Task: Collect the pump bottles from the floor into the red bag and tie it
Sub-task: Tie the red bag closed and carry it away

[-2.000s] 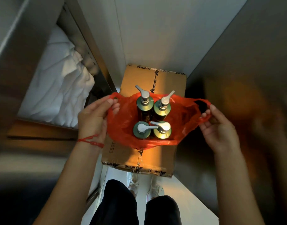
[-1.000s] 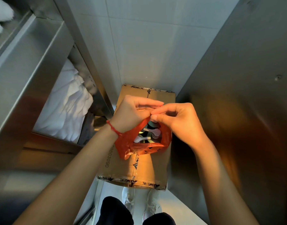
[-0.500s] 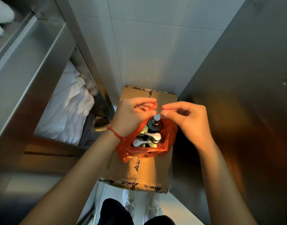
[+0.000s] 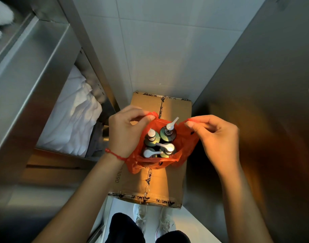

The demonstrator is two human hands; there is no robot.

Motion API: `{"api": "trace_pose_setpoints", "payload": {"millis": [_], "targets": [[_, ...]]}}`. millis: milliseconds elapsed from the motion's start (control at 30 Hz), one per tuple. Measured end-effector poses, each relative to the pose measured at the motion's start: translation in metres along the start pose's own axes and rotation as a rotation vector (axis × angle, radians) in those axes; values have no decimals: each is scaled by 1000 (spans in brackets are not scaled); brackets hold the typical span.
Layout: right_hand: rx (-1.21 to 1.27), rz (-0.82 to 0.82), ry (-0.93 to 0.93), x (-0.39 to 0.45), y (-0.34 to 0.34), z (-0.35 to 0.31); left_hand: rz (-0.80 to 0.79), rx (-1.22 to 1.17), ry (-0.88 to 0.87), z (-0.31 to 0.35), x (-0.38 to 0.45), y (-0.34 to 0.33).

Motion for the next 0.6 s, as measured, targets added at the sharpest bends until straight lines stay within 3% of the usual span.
{"api": "trace_pose_setpoints", "payload": {"millis": [133,233,333,467,600], "targets": [[-41,-48,60,3,-1,-5,-97,-93,41,3,4,-7],[-34,-128,80,5,-6,-6,-221,-216,162,2,4,-19],[-16,-210,79,6,-13,-7,-246,-249,266,1,4,-35],[-35,-312,82,6,-25,-10,-288,-309,249,9,2,-54],[-49,-308,113,9,-31,-14,-352,-228,176,10,3,-55]]}}
Point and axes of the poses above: each hand's wrist, its own x-axis towards the middle knuckle, its own y-axis out of the back of the hand, z = x × y, the point moved 4 cm from there along x, towards the middle knuckle, and after that the axes turned 9 degrees about z, right-handed, at the moved point
